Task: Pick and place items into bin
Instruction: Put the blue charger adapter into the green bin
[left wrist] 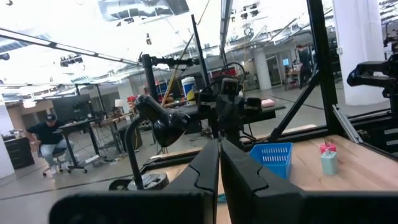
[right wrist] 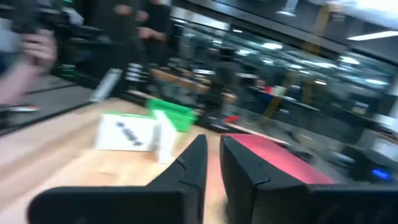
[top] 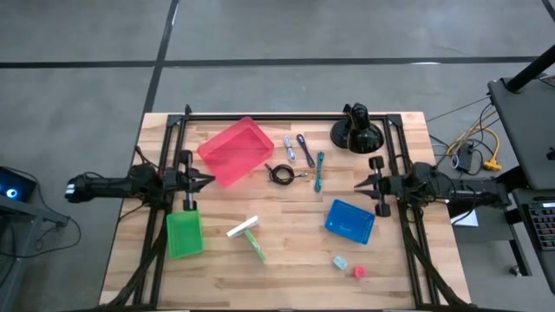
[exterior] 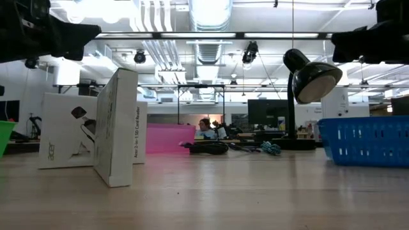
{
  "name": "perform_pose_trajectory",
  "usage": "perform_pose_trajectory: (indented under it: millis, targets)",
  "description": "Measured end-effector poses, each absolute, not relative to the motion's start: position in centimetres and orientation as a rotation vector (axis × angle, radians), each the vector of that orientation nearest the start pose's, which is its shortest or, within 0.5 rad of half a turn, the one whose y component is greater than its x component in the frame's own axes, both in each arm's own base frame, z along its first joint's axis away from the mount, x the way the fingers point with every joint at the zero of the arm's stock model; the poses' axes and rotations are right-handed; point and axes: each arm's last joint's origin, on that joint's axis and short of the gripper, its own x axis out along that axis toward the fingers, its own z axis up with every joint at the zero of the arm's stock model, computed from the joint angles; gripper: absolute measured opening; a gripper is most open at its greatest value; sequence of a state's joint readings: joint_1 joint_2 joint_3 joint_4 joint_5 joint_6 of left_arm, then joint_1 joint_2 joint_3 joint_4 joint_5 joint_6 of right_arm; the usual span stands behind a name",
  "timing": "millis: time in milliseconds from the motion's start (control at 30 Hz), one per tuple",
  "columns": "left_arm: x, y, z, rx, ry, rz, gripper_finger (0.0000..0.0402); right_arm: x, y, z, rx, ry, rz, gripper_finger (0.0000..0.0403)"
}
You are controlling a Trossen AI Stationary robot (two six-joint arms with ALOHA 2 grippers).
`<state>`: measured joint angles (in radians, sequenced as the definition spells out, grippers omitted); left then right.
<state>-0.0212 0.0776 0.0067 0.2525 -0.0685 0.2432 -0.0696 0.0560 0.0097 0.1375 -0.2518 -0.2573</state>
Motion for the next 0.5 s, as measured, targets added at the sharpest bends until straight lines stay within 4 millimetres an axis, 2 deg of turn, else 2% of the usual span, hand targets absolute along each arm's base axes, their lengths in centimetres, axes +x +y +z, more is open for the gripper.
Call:
perform_pose_trajectory:
  millis: [233,500]
  targets:
    - [10.6,0.0,17.8,0.264,-0.101,0.062,0.0015,10.5,0.1,17.0,-0.258,-0.051,0.206,0.0113]
    - [11.3,0.0,18.4,0.26,-0.156,0.069,0.0121,11.1,0.0,17.8,-0.232,-0.119,0.199,0.017]
